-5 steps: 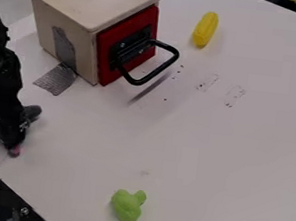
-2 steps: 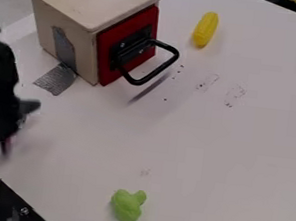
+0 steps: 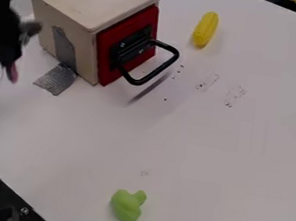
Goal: Move the gray and white toy to the top of the drawer
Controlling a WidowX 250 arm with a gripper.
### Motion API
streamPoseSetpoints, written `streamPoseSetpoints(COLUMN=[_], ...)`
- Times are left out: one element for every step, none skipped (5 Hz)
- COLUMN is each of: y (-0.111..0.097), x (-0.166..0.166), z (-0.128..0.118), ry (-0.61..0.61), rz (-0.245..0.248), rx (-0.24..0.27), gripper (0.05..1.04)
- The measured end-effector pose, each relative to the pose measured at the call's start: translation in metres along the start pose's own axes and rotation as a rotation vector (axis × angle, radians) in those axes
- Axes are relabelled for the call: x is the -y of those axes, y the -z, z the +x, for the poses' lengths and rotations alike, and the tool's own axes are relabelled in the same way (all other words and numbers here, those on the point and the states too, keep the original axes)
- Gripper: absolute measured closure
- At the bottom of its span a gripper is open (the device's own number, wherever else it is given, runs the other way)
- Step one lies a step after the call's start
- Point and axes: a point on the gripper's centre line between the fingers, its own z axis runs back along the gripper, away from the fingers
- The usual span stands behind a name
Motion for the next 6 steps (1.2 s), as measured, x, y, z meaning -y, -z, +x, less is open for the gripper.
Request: streamPoseSetpoints(y=[-0.012,-0.011,0.006,0.018,0.034,0.028], x=[-0.006,-0.017,-0.026,-0.027,-0.023,-0.013], z=[0.046,0.093,0.131,0.146,0.154,0.16], ry=[0.019,0.021,0.014,0.008,0.021,0.038], rz=[-0.031,-0.04,-0.053,-0.054,-0.066,-0.057], rx=[0.035,0.046,0.003,-0.023,-0.074,-0.087], gripper=[0.599,0.599,0.6,0.6,0.532,0.227])
